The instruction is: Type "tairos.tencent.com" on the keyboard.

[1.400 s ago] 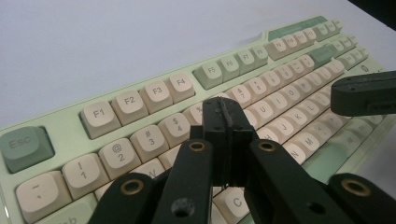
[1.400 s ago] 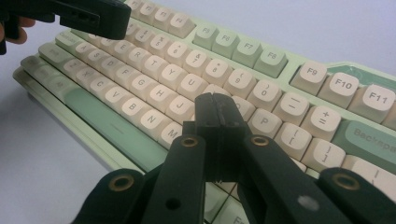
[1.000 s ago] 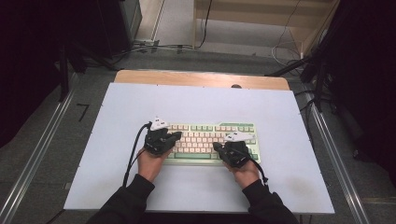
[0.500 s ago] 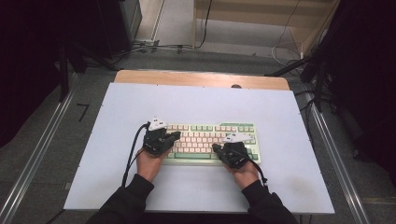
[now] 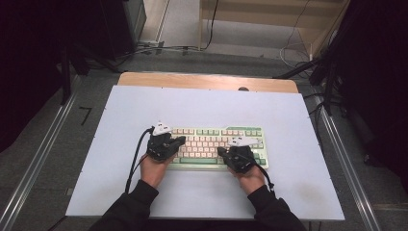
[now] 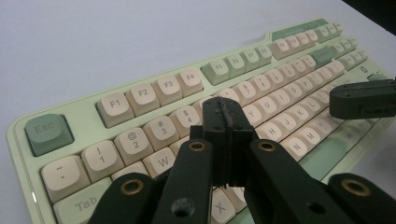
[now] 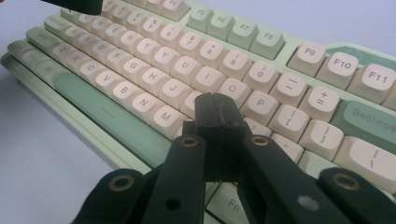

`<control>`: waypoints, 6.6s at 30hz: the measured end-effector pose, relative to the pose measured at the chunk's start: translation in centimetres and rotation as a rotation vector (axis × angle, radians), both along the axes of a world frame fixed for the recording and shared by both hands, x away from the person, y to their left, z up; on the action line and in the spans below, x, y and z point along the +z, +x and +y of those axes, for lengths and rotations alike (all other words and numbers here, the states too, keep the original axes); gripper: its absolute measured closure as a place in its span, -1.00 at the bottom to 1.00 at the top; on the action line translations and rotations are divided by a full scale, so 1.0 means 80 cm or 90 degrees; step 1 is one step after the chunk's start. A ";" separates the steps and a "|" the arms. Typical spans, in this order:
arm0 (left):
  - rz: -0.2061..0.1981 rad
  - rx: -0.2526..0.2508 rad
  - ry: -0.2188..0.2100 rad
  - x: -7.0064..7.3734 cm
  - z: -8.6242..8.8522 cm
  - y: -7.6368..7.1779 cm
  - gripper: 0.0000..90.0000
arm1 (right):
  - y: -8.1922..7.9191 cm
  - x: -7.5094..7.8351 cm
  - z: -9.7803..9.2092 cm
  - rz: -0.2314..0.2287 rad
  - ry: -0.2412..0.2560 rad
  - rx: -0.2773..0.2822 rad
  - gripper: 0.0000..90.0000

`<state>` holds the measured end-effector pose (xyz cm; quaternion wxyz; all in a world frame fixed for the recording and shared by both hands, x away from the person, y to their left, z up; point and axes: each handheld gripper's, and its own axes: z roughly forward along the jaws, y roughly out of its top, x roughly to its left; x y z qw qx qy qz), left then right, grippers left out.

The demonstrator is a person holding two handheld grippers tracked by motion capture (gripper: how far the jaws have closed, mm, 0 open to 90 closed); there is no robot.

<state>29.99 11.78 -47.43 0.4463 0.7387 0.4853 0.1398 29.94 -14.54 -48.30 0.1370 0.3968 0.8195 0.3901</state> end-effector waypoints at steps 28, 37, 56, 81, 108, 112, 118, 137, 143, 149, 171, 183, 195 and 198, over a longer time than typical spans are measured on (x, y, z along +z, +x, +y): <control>0.014 -0.031 0.012 -0.005 -0.003 -0.015 1.00 | 0.022 0.009 0.008 -0.020 0.021 -0.020 0.94; 0.020 -0.044 0.022 -0.007 -0.006 -0.019 1.00 | 0.026 0.008 0.007 -0.017 0.022 -0.026 0.94; 0.039 -0.060 0.040 -0.016 -0.011 -0.019 1.00 | 0.027 0.007 0.008 -0.019 0.023 -0.029 0.94; 0.036 -0.064 0.031 -0.014 -0.011 -0.019 1.00 | 0.027 0.008 0.008 -0.018 0.025 -0.027 0.94; 0.004 -0.002 -0.009 -0.008 0.005 -0.008 1.00 | 0.031 0.001 0.014 -0.013 0.014 -0.028 0.94; 0.001 0.003 -0.009 -0.008 0.005 -0.007 1.00 | 0.031 0.000 0.014 -0.012 0.012 -0.029 0.94; 0.002 0.005 -0.009 -0.008 0.005 -0.006 1.00 | 0.033 -0.002 0.015 -0.009 0.007 -0.030 0.94; 0.002 0.004 -0.010 -0.009 0.004 -0.006 1.00 | 0.034 -0.006 0.017 -0.004 0.000 -0.031 0.94; 0.004 0.005 -0.011 -0.009 0.004 -0.006 1.00 | 0.036 -0.009 0.018 0.003 -0.004 -0.029 0.94; 0.003 0.004 -0.010 -0.008 0.006 -0.006 1.00 | 0.034 -0.004 0.016 -0.001 0.003 -0.032 0.94; -0.003 0.009 -0.015 -0.005 0.013 -0.009 1.00 | 0.007 0.008 0.026 -0.001 0.020 0.022 0.94; -0.002 0.009 -0.009 -0.006 0.014 -0.008 1.00 | 0.004 -0.001 0.030 0.009 0.008 0.027 0.94; -0.001 0.010 -0.009 -0.006 0.014 -0.008 1.00 | 0.004 -0.005 0.031 0.012 0.001 0.031 0.94; -0.001 0.010 -0.010 -0.006 0.014 -0.008 1.00 | 0.003 -0.005 0.031 0.012 0.001 0.031 0.94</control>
